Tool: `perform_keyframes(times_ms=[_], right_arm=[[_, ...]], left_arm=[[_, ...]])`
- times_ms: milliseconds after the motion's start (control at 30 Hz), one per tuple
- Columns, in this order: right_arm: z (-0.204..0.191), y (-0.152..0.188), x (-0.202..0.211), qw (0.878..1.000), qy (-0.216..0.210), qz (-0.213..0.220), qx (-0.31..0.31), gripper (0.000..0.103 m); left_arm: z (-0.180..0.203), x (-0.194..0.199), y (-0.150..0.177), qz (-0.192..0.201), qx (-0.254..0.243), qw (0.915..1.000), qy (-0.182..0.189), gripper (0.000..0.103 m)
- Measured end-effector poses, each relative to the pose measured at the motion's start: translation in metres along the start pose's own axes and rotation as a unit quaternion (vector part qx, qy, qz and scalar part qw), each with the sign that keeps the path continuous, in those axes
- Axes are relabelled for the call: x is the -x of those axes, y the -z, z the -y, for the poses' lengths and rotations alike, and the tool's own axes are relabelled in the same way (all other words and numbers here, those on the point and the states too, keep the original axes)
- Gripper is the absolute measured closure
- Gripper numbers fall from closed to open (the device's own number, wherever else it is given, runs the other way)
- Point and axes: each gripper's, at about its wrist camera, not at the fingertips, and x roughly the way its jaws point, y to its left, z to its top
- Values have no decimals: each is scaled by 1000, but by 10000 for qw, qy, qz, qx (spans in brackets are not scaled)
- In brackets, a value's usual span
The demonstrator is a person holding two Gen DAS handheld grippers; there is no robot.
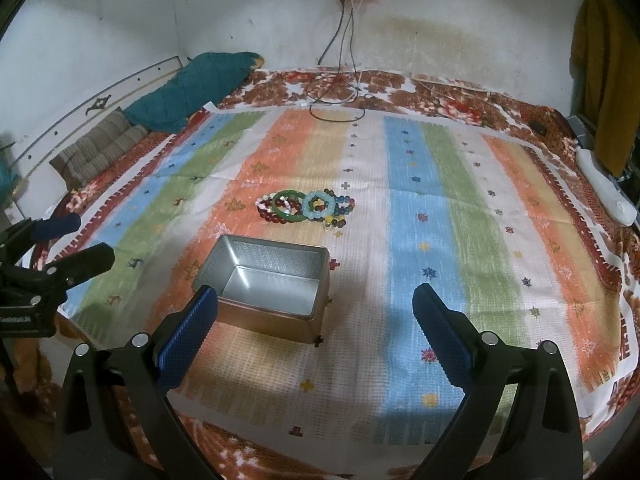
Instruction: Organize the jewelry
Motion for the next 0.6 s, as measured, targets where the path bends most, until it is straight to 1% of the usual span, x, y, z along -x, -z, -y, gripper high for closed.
perform_keyframes(times_ms=[400,600], right_arm=[[0,-3,-5,10000,5,-63,-11,4],[0,-7,-10,9999,7,-136,-47,4]], left_arm=[[2,-4,-3,-44,-12,10000,17,6],[2,-11,-8,-138,15,9999,28,6]])
